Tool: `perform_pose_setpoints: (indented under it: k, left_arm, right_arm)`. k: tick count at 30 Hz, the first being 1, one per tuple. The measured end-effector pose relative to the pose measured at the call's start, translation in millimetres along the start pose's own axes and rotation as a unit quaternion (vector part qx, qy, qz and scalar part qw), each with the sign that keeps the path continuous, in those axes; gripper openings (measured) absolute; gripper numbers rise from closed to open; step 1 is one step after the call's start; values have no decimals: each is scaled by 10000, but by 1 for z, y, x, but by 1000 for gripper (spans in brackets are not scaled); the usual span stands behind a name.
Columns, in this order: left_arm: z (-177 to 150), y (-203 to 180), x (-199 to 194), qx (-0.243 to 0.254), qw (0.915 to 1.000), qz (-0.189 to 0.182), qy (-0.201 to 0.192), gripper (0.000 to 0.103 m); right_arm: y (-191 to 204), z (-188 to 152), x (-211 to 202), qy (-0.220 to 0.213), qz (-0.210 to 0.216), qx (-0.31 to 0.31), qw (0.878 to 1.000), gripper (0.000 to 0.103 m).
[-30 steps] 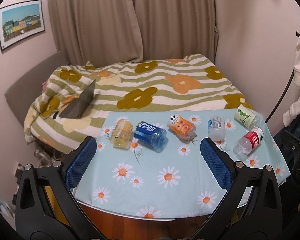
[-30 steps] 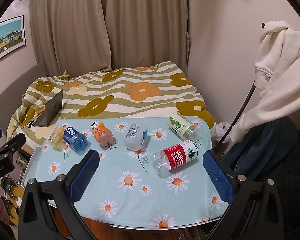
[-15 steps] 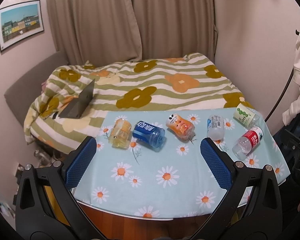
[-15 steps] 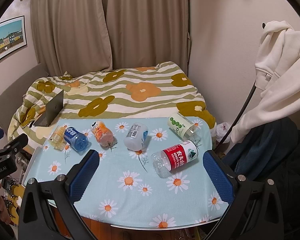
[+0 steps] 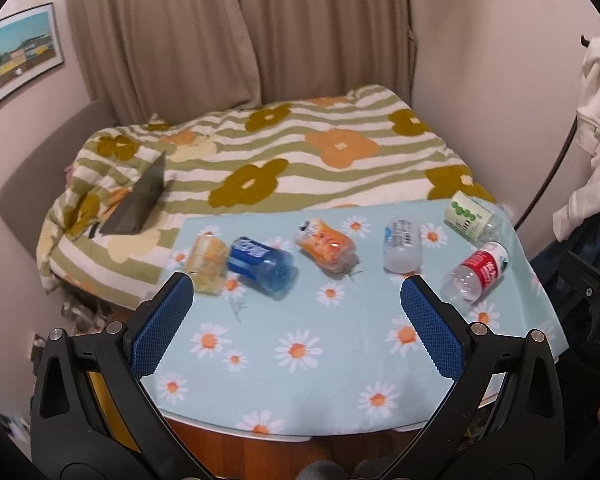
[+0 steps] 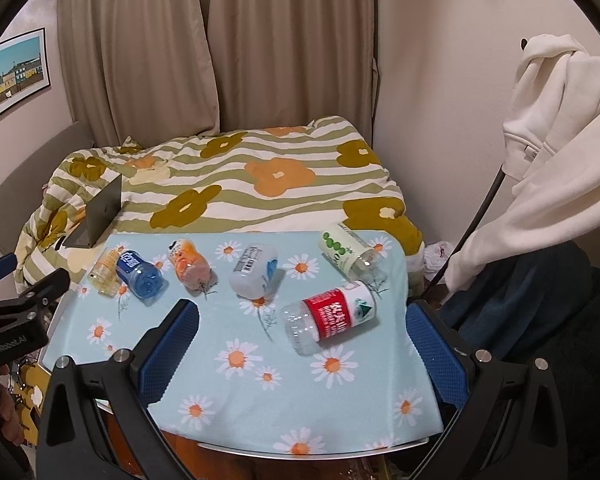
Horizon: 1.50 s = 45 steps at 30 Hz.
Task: Flip cup upright
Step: 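Move the left gripper down toward the white plastic cup lying sideways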
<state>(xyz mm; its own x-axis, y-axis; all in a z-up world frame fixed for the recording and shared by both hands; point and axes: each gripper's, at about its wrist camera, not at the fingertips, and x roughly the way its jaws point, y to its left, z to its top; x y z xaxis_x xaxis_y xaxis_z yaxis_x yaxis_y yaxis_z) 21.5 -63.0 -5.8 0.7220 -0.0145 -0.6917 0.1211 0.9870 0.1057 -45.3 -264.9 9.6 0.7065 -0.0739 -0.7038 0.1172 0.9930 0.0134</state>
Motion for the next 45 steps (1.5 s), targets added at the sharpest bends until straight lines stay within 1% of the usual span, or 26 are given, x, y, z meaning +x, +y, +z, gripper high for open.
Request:
perform_pose_setpoints:
  k: [2,5,7,12,16,22,28,37,41,44,45]
  left_arm:
    - [6,-13,8,58,9999,-41,102,103]
    - [13,-34,24,178,9996,-81,204,103]
    - [19,-46,39,219,9990,-182,347,103]
    - [32,-72,85,353,9962,-400,694,103]
    - [41,-90,125,501,9925,-571,961,103]
    - [48,-115,184,823,9831,-823,1413,103]
    - [48,-137,231,1140,9717,-1042,1788,103]
    - [36,-155,268,1428,9575,-1282,2152,103]
    - [31,-160,278,1480,9533,-1330,2272,96]
    - [27,-161,281,1484,9509,-1375,2342,85]
    - [26,-161,282,1486,9501,-1384,2367,78]
  right_arm:
    - [-6,4,6,65,38,-4,10000,103]
    - [-32,9,17,171,176,-35,9997,103]
    - [-39,9,25,195,180,-124,9996,103]
    - [-51,9,53,431,263,-65,9987,103]
    - [-57,9,72,565,198,-57,9982,103]
    - [-68,11,102,795,80,235,9965,103]
    - [-73,15,134,1075,-112,483,9930,103]
    - [-77,17,155,1325,-345,778,9875,103]
    - [-78,17,161,1382,-441,797,9862,103]
    - [-78,16,163,1424,-448,840,9852,103]
    - [-78,16,164,1437,-448,849,9849,103]
